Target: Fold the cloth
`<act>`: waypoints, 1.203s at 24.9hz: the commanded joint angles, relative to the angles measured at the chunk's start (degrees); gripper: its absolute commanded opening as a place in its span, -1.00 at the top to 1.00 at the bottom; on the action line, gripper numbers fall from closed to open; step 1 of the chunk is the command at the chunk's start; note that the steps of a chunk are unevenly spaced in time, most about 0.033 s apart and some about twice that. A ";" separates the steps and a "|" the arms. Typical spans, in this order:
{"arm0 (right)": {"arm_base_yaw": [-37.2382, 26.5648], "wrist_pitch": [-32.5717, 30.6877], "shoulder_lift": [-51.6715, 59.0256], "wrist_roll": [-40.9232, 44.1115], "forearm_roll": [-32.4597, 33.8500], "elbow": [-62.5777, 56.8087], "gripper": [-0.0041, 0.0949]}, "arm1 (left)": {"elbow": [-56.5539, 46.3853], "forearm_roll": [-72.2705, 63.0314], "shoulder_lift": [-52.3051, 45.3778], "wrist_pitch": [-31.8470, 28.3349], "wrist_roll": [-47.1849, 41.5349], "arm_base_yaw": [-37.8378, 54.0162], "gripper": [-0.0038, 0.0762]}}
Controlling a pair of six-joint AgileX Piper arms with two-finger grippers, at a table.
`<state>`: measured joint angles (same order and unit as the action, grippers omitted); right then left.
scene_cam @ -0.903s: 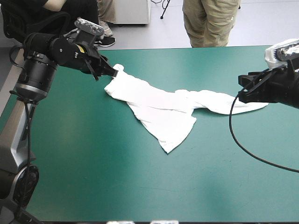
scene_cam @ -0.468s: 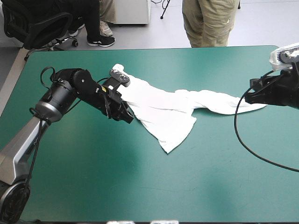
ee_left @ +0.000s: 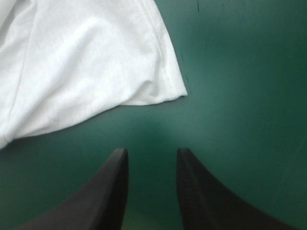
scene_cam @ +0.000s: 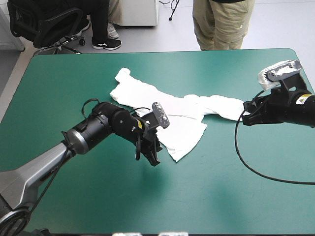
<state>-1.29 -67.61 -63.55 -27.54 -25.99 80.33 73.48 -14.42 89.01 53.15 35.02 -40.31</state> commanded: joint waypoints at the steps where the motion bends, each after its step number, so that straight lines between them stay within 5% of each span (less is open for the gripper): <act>1: 0.18 3.01 0.82 -0.50 -1.51 1.13 0.34 | 1.23 1.81 -0.05 -5.12 0.64 -3.81 0.12; 6: 0.18 3.12 0.73 -0.50 -1.51 1.13 0.34 | 1.23 0.94 4.65 -5.78 -0.35 -6.09 -0.20; 19: 0.18 8.82 0.34 3.56 3.60 1.13 0.34 | 1.23 -2.07 16.55 -16.43 -1.07 -6.53 -0.20; 21: 0.18 11.38 -0.33 7.86 8.31 1.13 0.34 | 1.23 -2.46 19.06 -16.71 -1.28 -6.53 -0.11; 23: 0.18 14.39 -1.74 11.53 13.56 1.10 0.35 | 1.23 -4.14 20.06 -15.47 -2.87 -6.53 0.31; 24: 0.05 15.30 -3.53 15.38 18.01 1.10 0.34 | 1.23 -4.94 20.16 -14.14 -2.87 -6.53 0.78; 25: -0.32 15.08 -4.48 16.45 18.99 1.10 0.34 | 1.23 -5.62 20.16 -13.37 -2.87 -6.53 0.93; 30: -10.49 17.32 -16.08 14.59 16.38 1.10 0.22 | 1.23 -6.77 20.16 -9.30 -2.87 -6.53 0.93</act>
<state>-8.04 -55.17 -77.86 -11.50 -8.28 79.92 75.15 -16.09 108.77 35.82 33.10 -45.52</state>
